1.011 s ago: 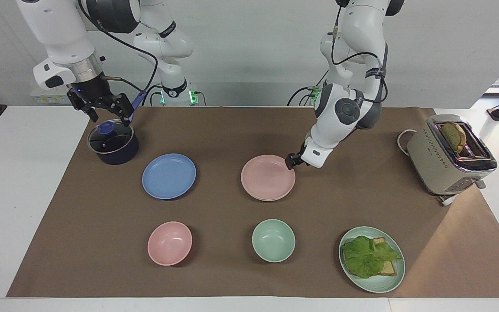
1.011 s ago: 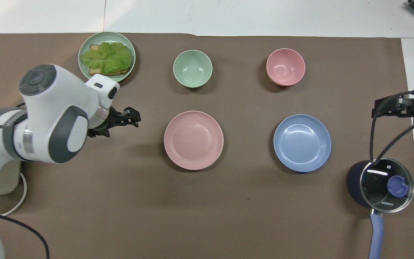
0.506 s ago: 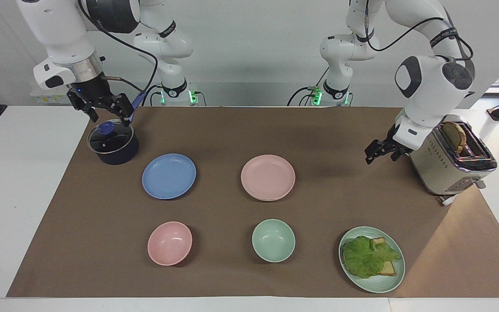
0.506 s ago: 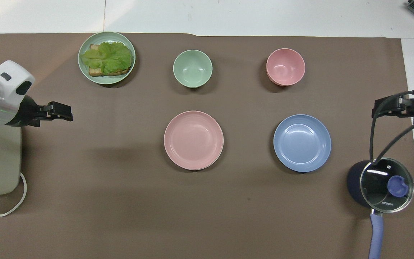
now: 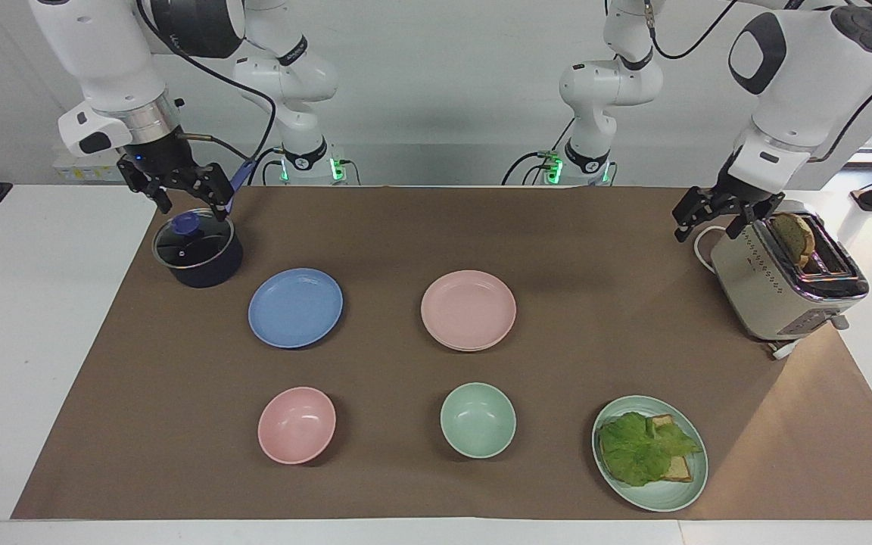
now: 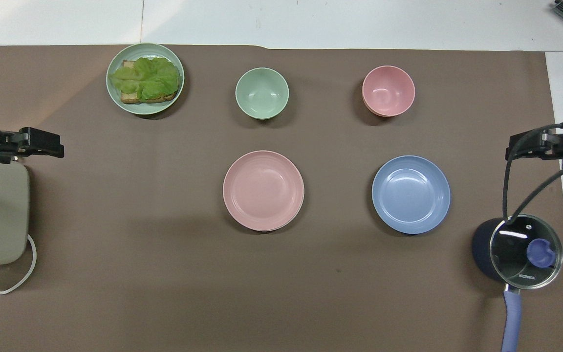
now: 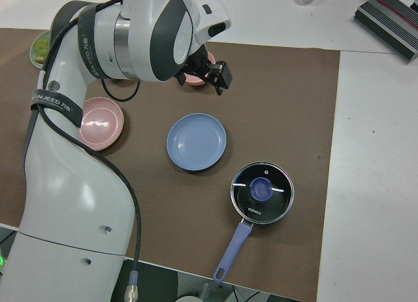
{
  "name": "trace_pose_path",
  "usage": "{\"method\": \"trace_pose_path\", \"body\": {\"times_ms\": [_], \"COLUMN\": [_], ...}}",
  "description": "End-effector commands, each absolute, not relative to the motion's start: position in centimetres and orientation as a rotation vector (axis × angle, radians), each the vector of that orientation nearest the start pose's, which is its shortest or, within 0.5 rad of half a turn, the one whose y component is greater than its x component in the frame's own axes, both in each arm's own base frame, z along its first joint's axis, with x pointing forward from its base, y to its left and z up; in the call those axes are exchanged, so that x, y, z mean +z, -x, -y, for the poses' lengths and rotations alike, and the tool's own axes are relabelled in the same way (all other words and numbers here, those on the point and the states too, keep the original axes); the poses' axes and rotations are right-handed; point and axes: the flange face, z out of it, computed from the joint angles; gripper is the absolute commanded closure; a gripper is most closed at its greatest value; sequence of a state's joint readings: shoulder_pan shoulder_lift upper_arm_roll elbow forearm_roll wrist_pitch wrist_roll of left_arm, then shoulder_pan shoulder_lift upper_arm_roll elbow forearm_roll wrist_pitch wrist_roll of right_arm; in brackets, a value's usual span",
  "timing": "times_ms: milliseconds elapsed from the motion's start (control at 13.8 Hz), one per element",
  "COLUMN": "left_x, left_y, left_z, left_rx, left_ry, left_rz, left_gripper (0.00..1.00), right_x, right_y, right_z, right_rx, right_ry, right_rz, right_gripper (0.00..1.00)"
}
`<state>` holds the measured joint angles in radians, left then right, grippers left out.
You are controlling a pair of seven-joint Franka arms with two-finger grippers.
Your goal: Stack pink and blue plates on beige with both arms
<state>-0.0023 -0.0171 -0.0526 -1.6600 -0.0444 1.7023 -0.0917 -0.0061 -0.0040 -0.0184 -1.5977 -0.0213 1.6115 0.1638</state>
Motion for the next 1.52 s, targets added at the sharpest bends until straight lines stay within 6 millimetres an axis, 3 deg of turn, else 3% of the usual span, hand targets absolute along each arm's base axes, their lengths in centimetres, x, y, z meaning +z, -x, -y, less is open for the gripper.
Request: {"method": "trace_pose_path", "body": {"times_ms": [0,1445], "left_x": [62.54,62.92], "left_y": [-55.3,-54.78], "left_z": [3.19,2.52], "left_rx": [-0.092,-0.08], "left_ry": [3.169,3.169], "left_rz": [0.055,0.084], "left_gripper": [0.0,0.0], "right_x": [62.09,62.09], "right_y": [-55.4,-55.4], "right_z": [1.69,1.69], "right_rx": [-0.035,-0.035], "right_ry": [3.142,3.142], "right_rz": [-0.285,-0.285], "right_gripper": [0.0,0.0]}}
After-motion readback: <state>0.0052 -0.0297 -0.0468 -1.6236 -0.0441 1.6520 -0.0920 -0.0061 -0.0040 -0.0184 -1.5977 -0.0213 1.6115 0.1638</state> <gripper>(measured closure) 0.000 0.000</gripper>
